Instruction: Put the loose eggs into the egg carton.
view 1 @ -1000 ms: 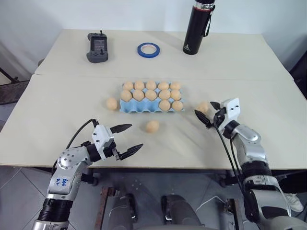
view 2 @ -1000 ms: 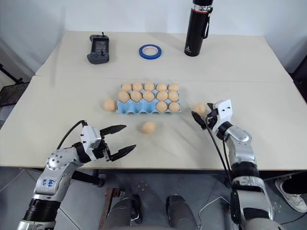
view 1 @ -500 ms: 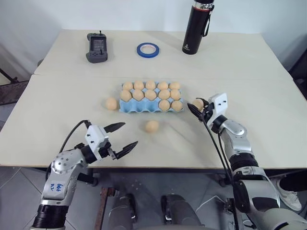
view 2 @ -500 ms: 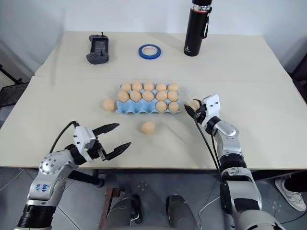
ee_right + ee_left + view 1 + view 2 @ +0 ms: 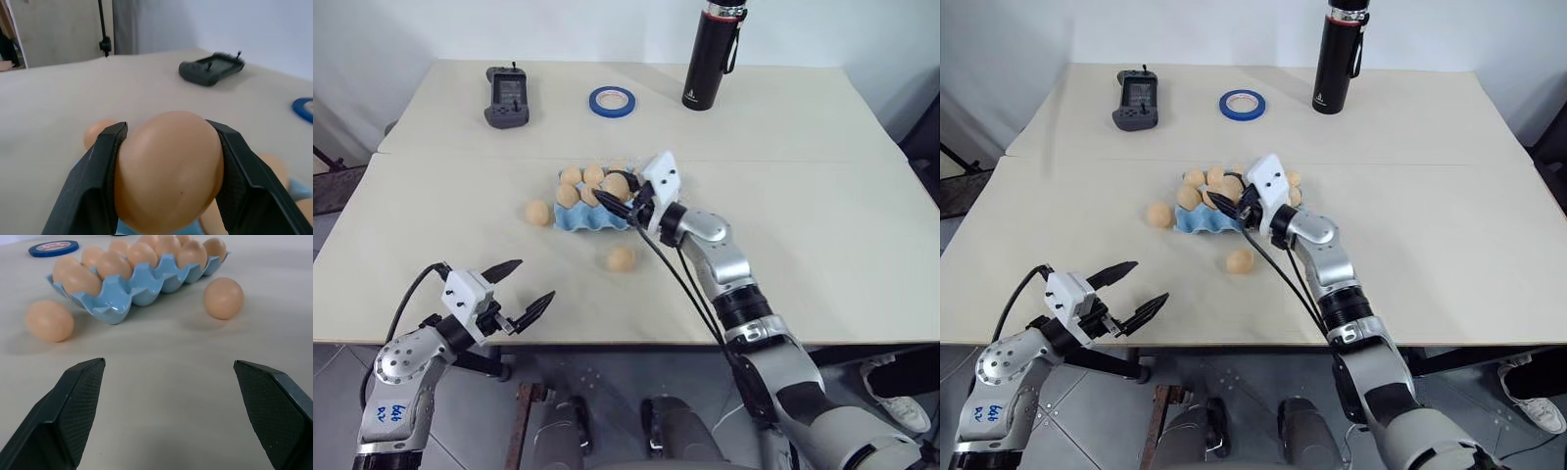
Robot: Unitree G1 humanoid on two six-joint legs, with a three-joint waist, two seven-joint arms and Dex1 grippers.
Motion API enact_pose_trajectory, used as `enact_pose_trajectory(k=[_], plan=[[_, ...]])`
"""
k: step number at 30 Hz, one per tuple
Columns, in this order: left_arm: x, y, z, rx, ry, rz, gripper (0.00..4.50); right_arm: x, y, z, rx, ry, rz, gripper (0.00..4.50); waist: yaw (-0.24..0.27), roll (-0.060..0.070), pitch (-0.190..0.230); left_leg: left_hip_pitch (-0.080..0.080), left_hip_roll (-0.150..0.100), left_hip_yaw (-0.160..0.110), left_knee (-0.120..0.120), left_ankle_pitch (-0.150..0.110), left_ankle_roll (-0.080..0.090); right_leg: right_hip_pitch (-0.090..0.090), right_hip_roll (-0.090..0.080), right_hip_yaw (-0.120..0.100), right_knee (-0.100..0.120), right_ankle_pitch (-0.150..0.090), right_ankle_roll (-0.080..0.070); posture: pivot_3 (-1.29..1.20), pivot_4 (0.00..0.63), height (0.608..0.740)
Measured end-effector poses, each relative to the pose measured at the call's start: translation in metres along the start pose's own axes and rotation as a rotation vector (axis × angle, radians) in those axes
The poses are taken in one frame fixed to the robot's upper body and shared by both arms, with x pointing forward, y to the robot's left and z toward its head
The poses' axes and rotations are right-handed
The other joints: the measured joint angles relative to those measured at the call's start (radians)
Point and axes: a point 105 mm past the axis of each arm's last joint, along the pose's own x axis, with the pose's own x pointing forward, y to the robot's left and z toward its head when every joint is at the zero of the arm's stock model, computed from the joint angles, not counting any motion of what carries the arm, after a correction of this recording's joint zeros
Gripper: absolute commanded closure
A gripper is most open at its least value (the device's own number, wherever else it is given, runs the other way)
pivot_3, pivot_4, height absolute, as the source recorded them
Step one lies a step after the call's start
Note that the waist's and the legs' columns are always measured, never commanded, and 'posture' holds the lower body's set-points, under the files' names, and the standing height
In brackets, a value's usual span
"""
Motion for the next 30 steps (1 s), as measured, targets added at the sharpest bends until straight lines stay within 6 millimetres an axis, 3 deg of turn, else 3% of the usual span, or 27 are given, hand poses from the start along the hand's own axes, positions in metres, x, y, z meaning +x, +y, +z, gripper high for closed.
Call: enact_pose_trajectory(k=[5,11,14,21,25,28,30], plan=[[-0.002,-0.003,0.003,0.006,-0.006,0.009,0.0,-0.003,-0.002,-0.02,0.036,0.048,-0.016,0.04,-0.004,0.0,0.0,-0.001,0.0,0.001,-0.002,0.0,0.0,-0.002,0.001,0.001,-0.001,0.0,0.0,0.0,0.15,0.74],[-0.002,-0.003,0.004,0.004,-0.009,0.013,0.0,-0.012,0.0,-0.001,0.007,-0.034,0.043,0.01,-0.004,0.0,0.0,-0.001,0.001,0.001,-0.001,0.0,0.0,-0.002,0.002,0.001,0.0,0.0,-0.001,0.0,0.15,0.74],[-0.004,-0.002,0.005,0.001,-0.008,0.015,0.0,-0.042,-0.003,0.008,-0.046,-0.058,0.089,0.01,0.009,0.0,0.0,-0.001,0.0,0.0,-0.002,0.0,0.0,0.0,0.001,0.0,-0.002,0.0,0.0,0.0,0.15,0.74],[-0.019,0.001,0.002,-0.007,0.05,-0.032,0.0,-0.17,-0.011,-0.024,-0.044,0.126,0.087,0.01,0.025,0.0,0.0,-0.001,0.0,0.0,-0.004,-0.002,0.0,0.001,0.0,0.0,-0.007,-0.001,-0.001,0.0,0.15,0.74],[-0.02,0.006,0.009,0.013,0.04,-0.072,0.0,-0.205,-0.018,-0.019,-0.065,0.164,0.024,0.01,0.005,0.0,0.0,0.002,0.001,-0.001,-0.003,-0.001,0.0,0.002,0.002,0.001,-0.006,-0.001,-0.003,0.0,0.15,0.74],[-0.013,0.011,0.011,0.017,0.02,-0.098,0.0,-0.233,-0.017,-0.032,-0.057,0.228,-0.009,0.01,0.014,0.0,0.0,0.002,0.001,-0.002,-0.002,-0.001,0.0,0.003,0.002,0.0,-0.006,-0.002,-0.003,0.0,0.15,0.74],[-0.006,0.014,0.013,0.024,0.003,-0.116,0.0,-0.241,-0.016,-0.039,-0.044,0.243,-0.026,0.01,0.018,0.0,0.0,0.001,0.0,-0.001,-0.001,-0.002,0.0,0.002,0.001,0.001,-0.006,-0.001,-0.002,0.0,0.15,0.74]])
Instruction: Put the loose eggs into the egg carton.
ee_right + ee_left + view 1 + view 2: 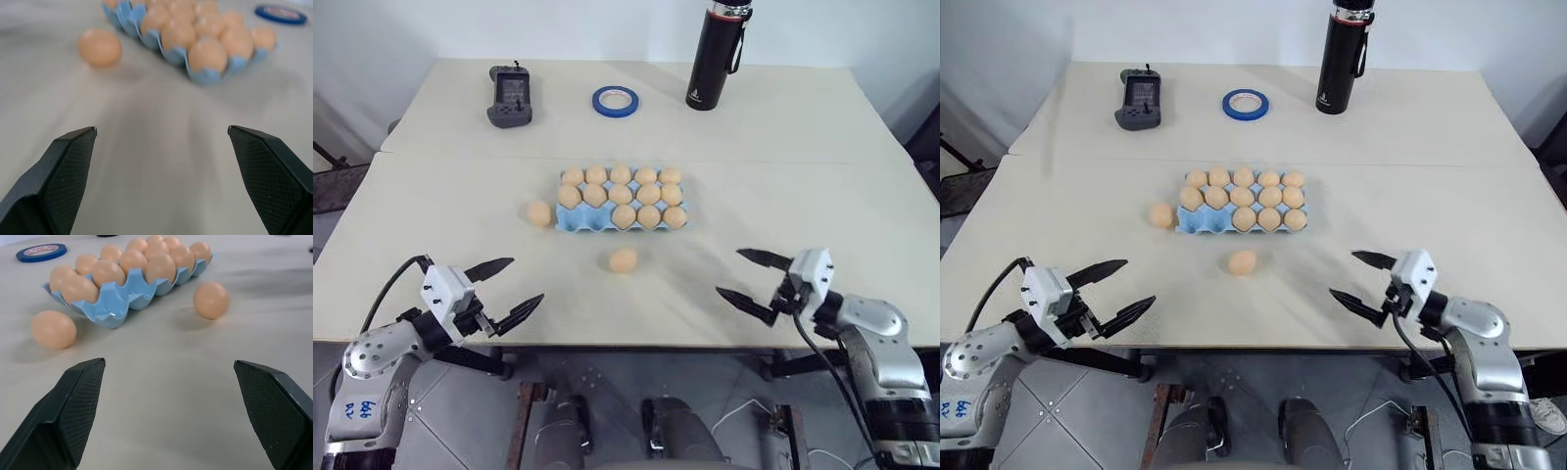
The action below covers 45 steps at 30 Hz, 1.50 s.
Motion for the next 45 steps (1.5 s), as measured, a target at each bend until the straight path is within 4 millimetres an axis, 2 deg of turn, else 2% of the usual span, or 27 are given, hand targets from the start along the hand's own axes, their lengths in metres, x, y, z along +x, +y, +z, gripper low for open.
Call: enact_pose_trajectory(k=[4,8,12,15,18,21,27,30,34,35,39,43,45], plan=[[0.015,-0.004,0.004,0.015,-0.026,-0.067,0.0,0.0,-0.002,-0.001,-0.02,-0.012,-0.011,0.01,0.0,0.0,0.0,0.0,0.0,0.001,0.0,0.0,0.0,0.0,0.0,0.001,0.001,0.001,0.001,0.0,0.15,0.74],[0.018,-0.008,0.001,-0.002,-0.02,-0.093,0.0,0.019,0.002,0.014,-0.025,-0.075,0.021,0.01,0.001,0.0,0.0,0.0,0.001,0.0,0.001,0.001,0.0,-0.001,0.002,0.0,0.003,0.0,0.0,0.0,0.15,0.74],[0.016,-0.008,-0.001,-0.004,-0.017,-0.086,0.0,0.06,0.024,0.038,-0.013,-0.153,0.159,0.01,0.0,0.0,0.0,0.0,0.001,0.0,0.002,0.001,0.0,-0.001,0.002,0.0,0.005,0.0,0.0,0.0,0.15,0.74],[0.008,-0.01,-0.009,-0.022,0.007,-0.064,0.0,0.087,0.037,0.048,-0.005,-0.172,0.239,0.01,0.003,0.0,0.0,0.0,0.001,0.0,0.002,0.001,0.0,-0.001,0.001,0.0,0.005,0.0,0.0,0.0,0.15,0.74],[0.003,-0.012,-0.013,-0.037,0.022,-0.041,0.0,0.123,0.048,0.058,0.009,-0.206,0.307,0.01,-0.001,0.0,0.0,0.0,0.001,0.0,0.002,0.001,0.0,-0.001,0.001,0.0,0.005,0.0,0.0,0.0,0.15,0.74],[0.001,-0.016,-0.013,-0.035,0.02,-0.028,0.0,0.142,0.052,0.055,0.02,-0.198,0.33,0.01,0.007,-0.001,0.0,0.0,0.001,-0.001,0.001,0.001,-0.001,-0.002,0.0,-0.001,0.005,0.0,-0.001,0.0,0.15,0.74],[-0.004,-0.018,-0.009,-0.026,0.013,0.025,0.0,0.166,0.053,0.029,0.032,-0.101,0.325,0.01,0.002,-0.001,0.0,-0.001,0.0,0.0,0.002,0.0,0.0,-0.002,0.0,-0.001,0.005,0.0,-0.001,0.0,0.15,0.74],[-0.006,-0.021,-0.007,-0.021,0.011,0.037,0.0,0.171,0.053,0.021,0.032,-0.078,0.319,0.62,-0.001,-0.001,0.0,-0.001,0.0,0.0,0.002,0.0,0.0,-0.002,0.0,-0.001,0.005,0.0,-0.001,0.0,0.15,0.74],[-0.008,-0.023,-0.006,-0.019,0.013,0.047,0.0,0.172,0.052,0.024,0.021,-0.098,0.321,2.0,-0.003,-0.001,0.0,-0.001,0.0,0.0,0.002,0.0,0.0,-0.002,0.0,-0.001,0.005,0.0,-0.001,0.0,0.15,0.74],[-0.008,-0.023,-0.006,-0.019,0.013,0.049,0.0,0.173,0.053,0.026,0.019,-0.105,0.325,2.19,-0.004,-0.001,0.0,-0.001,0.0,0.0,0.002,0.0,0.0,-0.002,0.0,-0.001,0.005,0.0,-0.001,0.0,0.15,0.74],[-0.009,-0.021,-0.006,-0.019,0.013,0.065,0.0,0.179,0.056,0.035,0.02,-0.132,0.334,2.31,-0.007,-0.001,0.0,-0.001,0.0,0.0,0.002,0.0,0.0,-0.002,0.0,-0.001,0.006,0.0,-0.001,0.0,0.15,0.74],[-0.009,-0.02,-0.006,-0.018,0.012,0.075,0.0,0.188,0.053,0.059,-0.007,-0.181,0.326,2.31,-0.014,-0.001,0.0,-0.001,0.0,0.0,0.002,0.0,-0.001,-0.002,0.0,-0.001,0.006,0.0,-0.001,0.0,0.15,0.74],[-0.009,-0.02,-0.006,-0.02,0.01,0.081,0.0,0.199,0.049,0.075,-0.025,-0.208,0.301,2.31,-0.021,-0.001,0.0,-0.001,0.0,0.0,0.002,0.0,-0.001,-0.002,0.0,-0.001,0.007,0.0,-0.001,0.0,0.15,0.74]])
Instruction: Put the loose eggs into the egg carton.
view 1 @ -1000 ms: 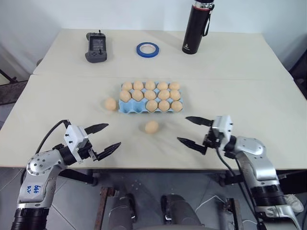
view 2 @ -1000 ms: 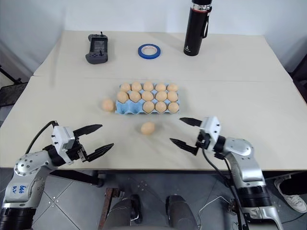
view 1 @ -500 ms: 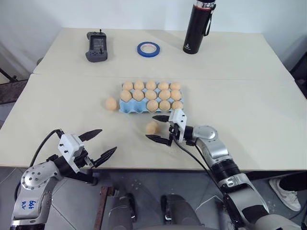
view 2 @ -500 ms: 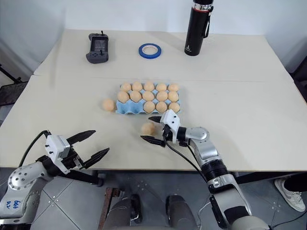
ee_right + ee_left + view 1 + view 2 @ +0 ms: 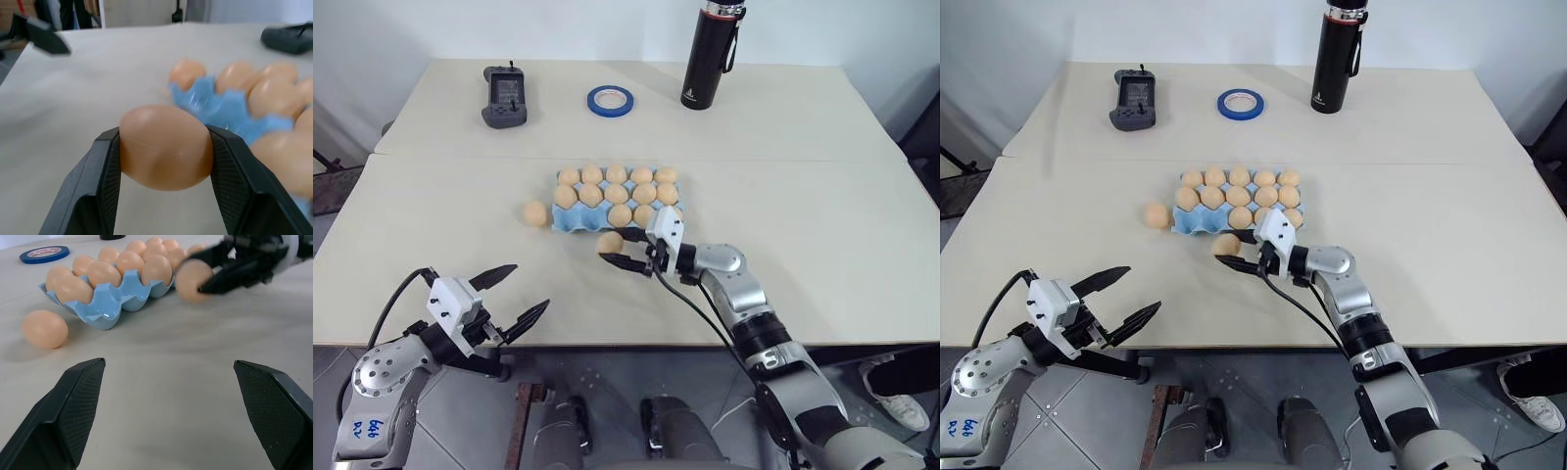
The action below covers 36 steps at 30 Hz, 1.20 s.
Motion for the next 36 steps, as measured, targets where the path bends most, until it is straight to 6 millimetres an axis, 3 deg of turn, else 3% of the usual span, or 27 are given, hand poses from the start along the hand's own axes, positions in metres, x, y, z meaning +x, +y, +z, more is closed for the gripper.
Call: enact_pose_trajectory(k=[4,8,11,15,18,22,27,32,36], plan=[[0.002,0.0,0.001,-0.004,-0.011,0.007,0.0,0.02,-0.025,0.026,-0.044,-0.037,-0.088,2.31,-0.003,0.0,0.0,0.0,0.0,0.0,0.0,0.0,-0.001,0.0,0.0,0.0,0.0,0.0,0.0,0.0,0.15,0.74],[0.003,0.0,0.001,-0.008,-0.015,0.015,0.0,0.031,-0.027,0.006,0.001,0.016,-0.133,2.31,-0.003,0.0,0.0,0.0,0.0,0.0,-0.001,0.0,-0.001,0.0,0.0,0.0,-0.001,0.0,-0.001,0.0,0.15,0.74],[0.003,0.0,0.001,-0.01,-0.018,0.019,0.0,0.035,-0.022,-0.004,0.024,0.032,-0.126,1.37,-0.003,0.0,0.0,-0.001,0.0,0.0,-0.001,0.0,0.0,-0.001,0.0,0.0,-0.001,0.0,0.0,0.0,0.15,0.74],[0.003,0.0,0.001,-0.011,-0.02,0.027,0.0,0.035,-0.021,-0.001,0.01,0.017,-0.114,0.01,-0.003,0.0,0.0,0.0,0.0,0.0,0.0,0.0,0.0,0.0,0.0,0.0,0.001,0.0,0.0,0.0,0.15,0.74],[0.003,0.0,0.001,-0.012,-0.02,0.028,0.0,0.027,-0.024,0.007,-0.024,-0.003,-0.109,0.01,-0.002,0.0,0.0,0.0,0.0,0.0,0.0,0.0,0.0,-0.001,0.0,0.0,0.001,0.0,0.0,0.0,0.15,0.74],[0.005,0.0,0.002,-0.011,-0.024,0.027,0.0,-0.004,-0.027,0.017,-0.066,-0.043,-0.116,0.01,0.006,0.0,0.0,-0.001,0.0,-0.001,-0.001,0.0,0.0,0.0,0.0,-0.001,-0.001,0.0,0.0,0.0,0.15,0.74],[0.006,0.002,0.002,-0.011,-0.027,0.026,0.0,-0.07,0.002,-0.009,0.001,0.004,-0.041,0.01,0.025,0.0,0.0,-0.001,0.0,0.0,-0.002,0.0,0.0,0.0,0.0,0.0,-0.002,0.0,0.0,0.0,0.15,0.74],[0.0,0.01,-0.006,-0.036,-0.004,0.057,0.0,-0.126,0.021,-0.023,0.006,0.052,-0.039,0.01,0.022,0.0,0.0,0.001,0.001,0.0,-0.001,0.0,0.0,0.001,0.001,0.0,-0.002,0.0,-0.001,0.0,0.15,0.74],[-0.013,0.03,-0.012,-0.067,0.0,0.191,0.0,-0.148,0.033,-0.032,0.049,0.057,-0.071,0.01,0.02,0.0,0.0,0.001,0.001,-0.001,0.0,0.0,0.0,0.001,0.001,0.0,-0.002,0.0,-0.001,0.0,0.15,0.74]])
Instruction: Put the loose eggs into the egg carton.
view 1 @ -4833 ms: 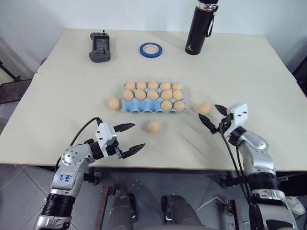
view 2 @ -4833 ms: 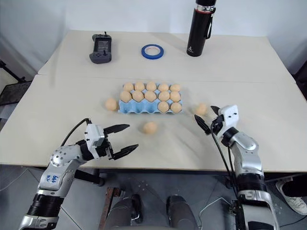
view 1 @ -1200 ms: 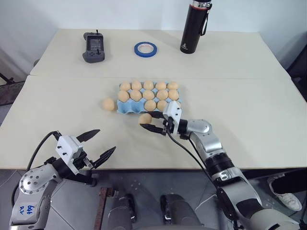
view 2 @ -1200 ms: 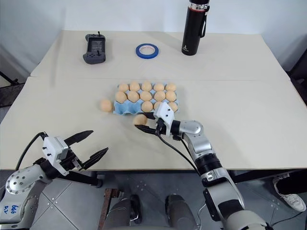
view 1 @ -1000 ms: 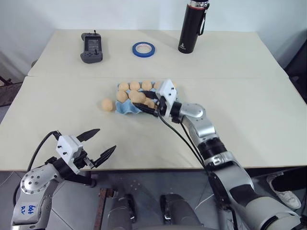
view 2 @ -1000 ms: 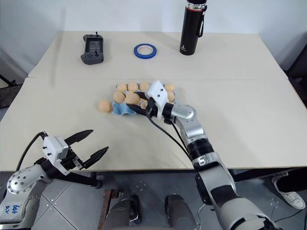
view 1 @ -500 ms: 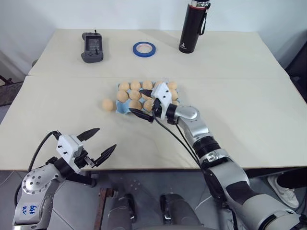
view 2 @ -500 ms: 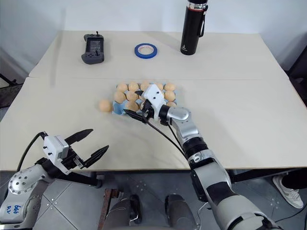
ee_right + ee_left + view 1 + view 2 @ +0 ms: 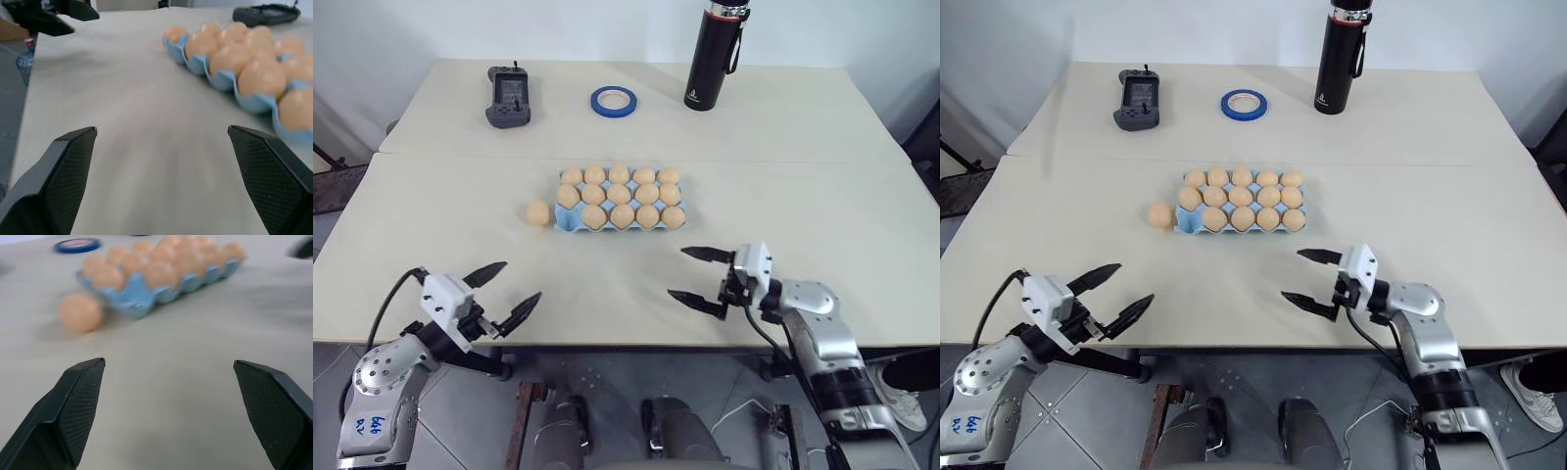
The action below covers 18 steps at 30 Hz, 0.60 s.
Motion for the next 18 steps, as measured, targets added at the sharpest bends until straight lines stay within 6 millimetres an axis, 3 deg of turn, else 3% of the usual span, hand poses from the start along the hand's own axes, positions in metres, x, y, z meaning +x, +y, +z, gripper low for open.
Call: enact_pose_trajectory(k=[6,10,18], plan=[[-0.009,0.02,-0.007,-0.048,0.011,0.138,0.0,-0.003,0.01,0.01,-0.012,-0.066,-0.022,0.01,0.005,0.0,0.0,0.0,0.0,0.0,0.001,0.0,0.0,0.001,0.0,0.0,0.0,0.0,0.0,0.0,0.15,0.74],[0.0,0.027,-0.007,-0.087,-0.004,0.186,0.0,0.006,0.011,0.026,-0.046,-0.143,-0.059,0.01,0.007,0.0,0.0,0.0,0.0,-0.001,0.001,0.0,0.0,0.001,0.0,-0.001,0.0,0.0,0.0,0.0,0.15,0.74],[0.066,0.046,0.006,-0.108,-0.058,0.167,0.0,0.012,0.014,0.026,-0.032,-0.146,-0.049,0.01,0.027,-0.001,0.0,-0.001,-0.001,-0.001,0.003,0.0,0.001,0.001,0.0,-0.002,0.001,0.001,0.002,0.0,0.15,0.74]])
